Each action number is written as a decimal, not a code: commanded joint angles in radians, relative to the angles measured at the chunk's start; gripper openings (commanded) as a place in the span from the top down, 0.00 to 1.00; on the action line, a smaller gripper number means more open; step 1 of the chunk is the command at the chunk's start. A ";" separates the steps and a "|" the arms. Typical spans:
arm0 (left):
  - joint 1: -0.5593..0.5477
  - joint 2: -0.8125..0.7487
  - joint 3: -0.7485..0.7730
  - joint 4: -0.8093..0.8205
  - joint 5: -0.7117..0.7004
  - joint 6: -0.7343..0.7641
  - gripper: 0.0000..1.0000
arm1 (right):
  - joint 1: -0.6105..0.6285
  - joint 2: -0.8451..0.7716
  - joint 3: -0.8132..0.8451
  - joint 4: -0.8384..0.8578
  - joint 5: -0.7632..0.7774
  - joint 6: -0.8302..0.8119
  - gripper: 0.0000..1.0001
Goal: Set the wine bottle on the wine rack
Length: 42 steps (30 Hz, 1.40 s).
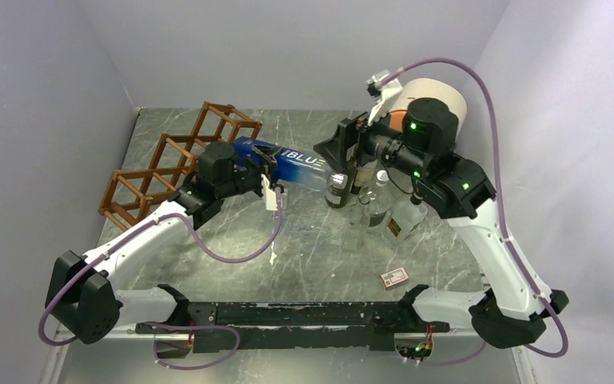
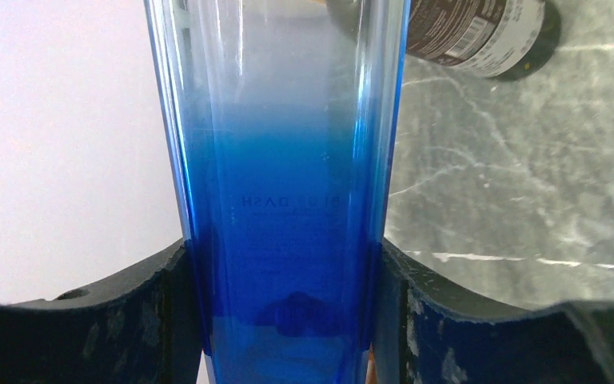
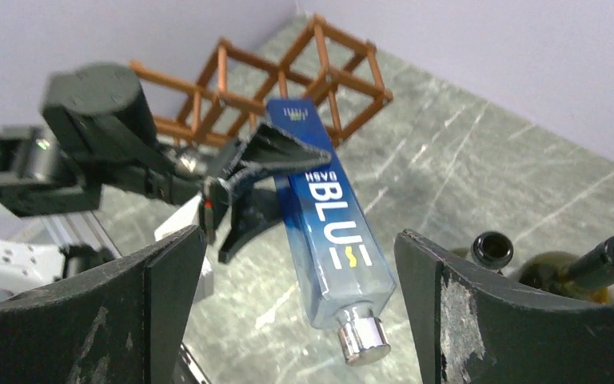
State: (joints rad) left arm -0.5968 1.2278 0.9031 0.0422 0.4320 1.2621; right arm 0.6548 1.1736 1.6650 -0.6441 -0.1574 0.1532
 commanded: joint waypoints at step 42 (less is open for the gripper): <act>-0.018 -0.065 0.122 0.227 0.104 0.263 0.71 | 0.006 0.178 -0.192 -0.003 -0.103 -0.024 0.99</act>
State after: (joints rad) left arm -0.6048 1.2133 0.9596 0.0486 0.4831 1.5345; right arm 0.6605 1.3682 1.4879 -0.7040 -0.2985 0.0799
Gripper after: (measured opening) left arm 0.647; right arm 0.640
